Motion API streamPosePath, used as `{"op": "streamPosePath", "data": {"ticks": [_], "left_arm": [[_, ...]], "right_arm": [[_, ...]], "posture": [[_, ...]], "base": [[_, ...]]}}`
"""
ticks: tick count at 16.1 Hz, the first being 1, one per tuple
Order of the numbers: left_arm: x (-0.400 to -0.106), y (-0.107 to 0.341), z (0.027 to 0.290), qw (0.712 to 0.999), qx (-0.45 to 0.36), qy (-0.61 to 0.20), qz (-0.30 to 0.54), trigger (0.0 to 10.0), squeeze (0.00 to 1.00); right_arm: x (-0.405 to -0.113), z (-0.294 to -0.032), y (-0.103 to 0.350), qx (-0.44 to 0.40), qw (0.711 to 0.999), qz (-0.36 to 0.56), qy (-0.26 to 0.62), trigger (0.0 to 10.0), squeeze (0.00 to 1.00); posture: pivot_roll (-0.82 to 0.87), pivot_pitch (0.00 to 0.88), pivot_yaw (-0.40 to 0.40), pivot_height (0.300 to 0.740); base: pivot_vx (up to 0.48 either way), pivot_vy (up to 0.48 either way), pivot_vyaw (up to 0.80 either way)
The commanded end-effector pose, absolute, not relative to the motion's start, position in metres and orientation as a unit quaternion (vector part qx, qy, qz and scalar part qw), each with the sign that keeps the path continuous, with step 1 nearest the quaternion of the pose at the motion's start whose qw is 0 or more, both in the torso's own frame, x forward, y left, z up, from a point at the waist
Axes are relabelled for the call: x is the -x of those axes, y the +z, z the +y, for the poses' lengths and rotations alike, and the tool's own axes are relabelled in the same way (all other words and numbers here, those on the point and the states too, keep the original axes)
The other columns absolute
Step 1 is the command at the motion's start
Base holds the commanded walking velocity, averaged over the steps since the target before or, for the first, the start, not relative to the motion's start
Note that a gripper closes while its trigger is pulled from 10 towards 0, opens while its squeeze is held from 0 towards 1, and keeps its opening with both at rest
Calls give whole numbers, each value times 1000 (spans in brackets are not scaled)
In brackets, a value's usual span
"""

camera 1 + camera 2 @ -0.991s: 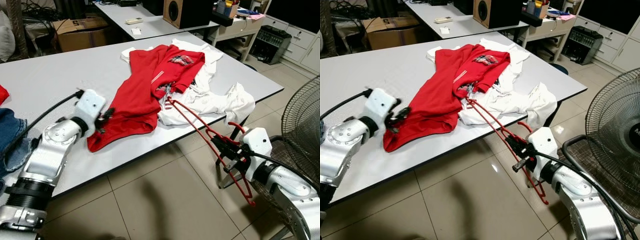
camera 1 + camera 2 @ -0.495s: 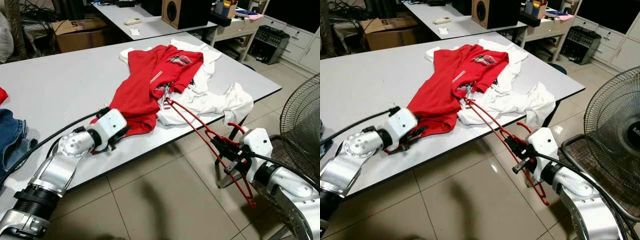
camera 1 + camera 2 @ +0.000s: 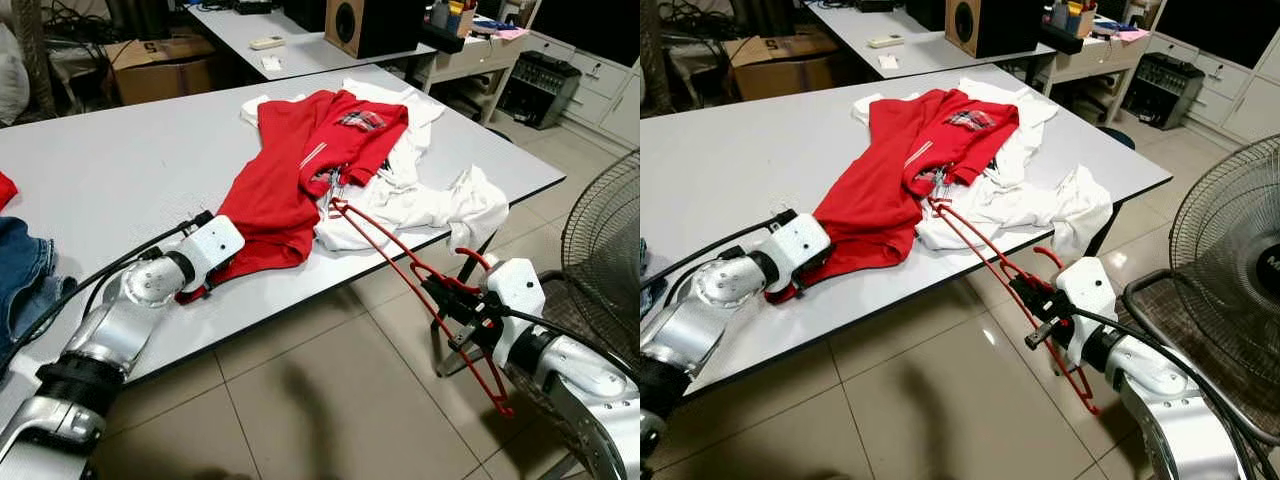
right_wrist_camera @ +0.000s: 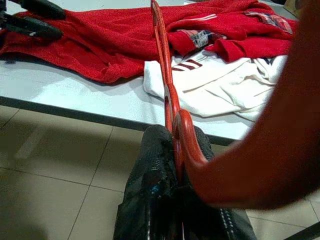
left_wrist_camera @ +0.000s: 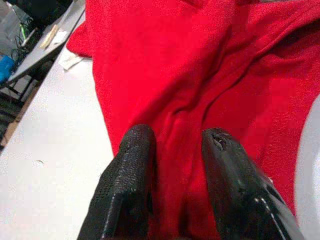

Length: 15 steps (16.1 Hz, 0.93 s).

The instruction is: Hang hanger

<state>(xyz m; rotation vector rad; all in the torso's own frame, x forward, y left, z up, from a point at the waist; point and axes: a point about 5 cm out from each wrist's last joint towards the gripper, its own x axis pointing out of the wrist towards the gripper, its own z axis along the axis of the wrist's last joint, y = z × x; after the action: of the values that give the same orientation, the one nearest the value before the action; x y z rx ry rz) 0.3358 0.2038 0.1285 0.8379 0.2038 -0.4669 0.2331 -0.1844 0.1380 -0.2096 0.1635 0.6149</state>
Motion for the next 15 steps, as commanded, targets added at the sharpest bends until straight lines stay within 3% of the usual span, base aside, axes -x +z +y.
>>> {"op": "streamPosePath", "data": {"ticks": [1, 2, 3, 4, 5, 6, 11, 15], "left_arm": [[-341, 133, 199, 879, -415, -220, 85, 6353, 0], [-344, 135, 198, 878, -420, -216, 77, 7098, 0], [-346, 135, 197, 877, -422, -217, 72, 7137, 0], [-348, 133, 197, 870, -433, -222, 78, 5490, 0], [-348, 132, 198, 869, -435, -222, 79, 1843, 0], [-348, 132, 199, 869, -435, -222, 79, 0, 0], [-345, 123, 202, 859, -437, -247, 101, 0, 0], [-345, 125, 206, 879, -407, -231, 95, 0, 0]], "right_arm": [[-233, -183, 143, 107, 944, 74, 304, 10000, 0], [-233, -183, 143, 107, 943, 74, 305, 10000, 0], [-233, -182, 144, 108, 943, 74, 306, 10000, 0], [-233, -182, 144, 109, 942, 74, 308, 10000, 0], [-233, -181, 144, 109, 942, 73, 308, 10000, 0], [-233, -181, 145, 109, 942, 73, 308, 10000, 0], [-233, -179, 146, 109, 941, 73, 313, 10000, 0], [-233, -179, 147, 111, 940, 72, 314, 10000, 0]], "posture": [[-1, 0, -37, 740], [-1, 0, -37, 740], [-5, 0, -32, 740], [-5, 0, -32, 740], [-5, 0, -33, 740], [-5, 0, -33, 740], [-5, 0, -33, 740], [-5, 0, -41, 740]], "base": [[0, 0, 0], [0, 0, 0], [0, 0, 0], [0, 0, 0], [0, 0, 0], [0, 0, 0], [0, 0, 0], [0, 0, 0]]}}
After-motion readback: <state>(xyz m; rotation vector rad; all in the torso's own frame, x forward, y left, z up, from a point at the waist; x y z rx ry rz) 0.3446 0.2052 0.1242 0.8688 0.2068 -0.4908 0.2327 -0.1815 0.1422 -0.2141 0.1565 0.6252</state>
